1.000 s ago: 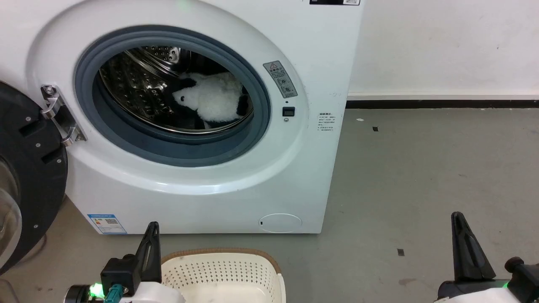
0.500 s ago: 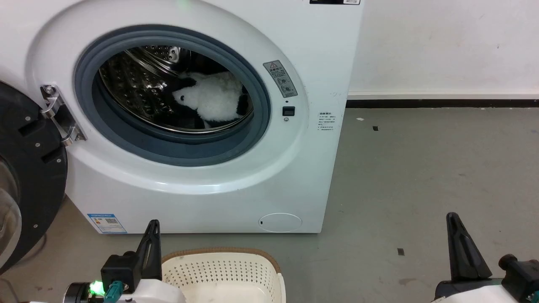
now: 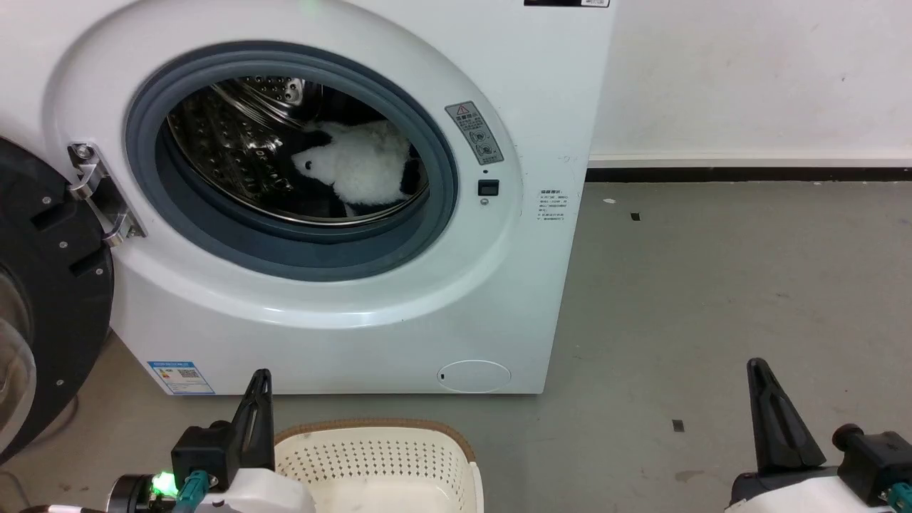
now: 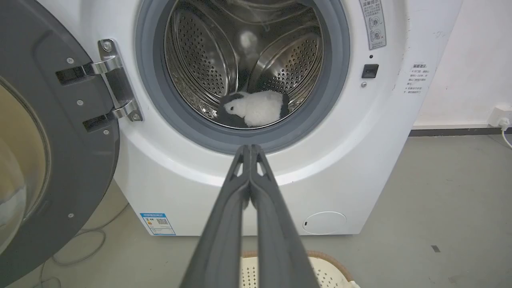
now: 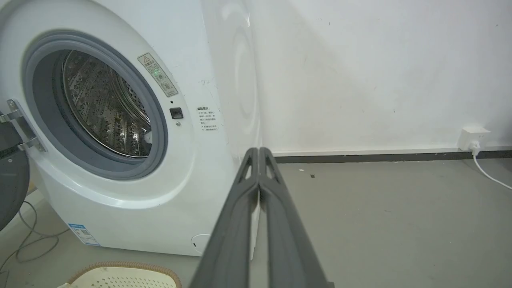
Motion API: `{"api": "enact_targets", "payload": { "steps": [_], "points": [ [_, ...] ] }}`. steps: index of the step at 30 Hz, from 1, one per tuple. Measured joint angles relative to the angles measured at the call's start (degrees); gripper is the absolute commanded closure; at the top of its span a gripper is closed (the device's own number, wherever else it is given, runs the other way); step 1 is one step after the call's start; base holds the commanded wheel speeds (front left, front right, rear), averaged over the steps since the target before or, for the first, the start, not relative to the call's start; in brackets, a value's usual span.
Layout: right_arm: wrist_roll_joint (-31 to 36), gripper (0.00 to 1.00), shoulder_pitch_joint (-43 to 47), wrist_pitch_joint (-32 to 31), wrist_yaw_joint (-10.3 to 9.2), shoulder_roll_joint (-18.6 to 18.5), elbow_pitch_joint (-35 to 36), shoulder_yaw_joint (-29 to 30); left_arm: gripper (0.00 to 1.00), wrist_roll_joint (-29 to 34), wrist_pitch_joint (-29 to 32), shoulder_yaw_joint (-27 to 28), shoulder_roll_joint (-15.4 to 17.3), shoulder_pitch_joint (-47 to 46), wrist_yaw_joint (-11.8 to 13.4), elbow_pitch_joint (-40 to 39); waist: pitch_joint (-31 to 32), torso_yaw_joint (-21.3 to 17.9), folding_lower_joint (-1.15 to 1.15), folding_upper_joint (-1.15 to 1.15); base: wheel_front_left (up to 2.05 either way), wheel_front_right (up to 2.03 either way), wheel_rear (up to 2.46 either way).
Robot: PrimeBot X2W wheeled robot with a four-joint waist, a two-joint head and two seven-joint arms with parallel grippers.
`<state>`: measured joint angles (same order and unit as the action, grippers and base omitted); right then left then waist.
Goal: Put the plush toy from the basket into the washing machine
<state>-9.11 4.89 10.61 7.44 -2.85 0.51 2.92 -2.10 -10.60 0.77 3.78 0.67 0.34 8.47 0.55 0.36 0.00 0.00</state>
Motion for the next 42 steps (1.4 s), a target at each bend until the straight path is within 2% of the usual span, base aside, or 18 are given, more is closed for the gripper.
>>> {"api": "enact_targets", "payload": {
  "steps": [42],
  "points": [
    [3.94, 1.00, -1.91, -4.83, 0.00, 0.00, -0.13, -1.32, 1.00, 0.60, 4.92, -0.29, -0.47, -0.03, 0.00, -3.71, -0.26, -0.17, 0.01, 0.00, 0.00, 0.00, 0.00]
  ]
}}
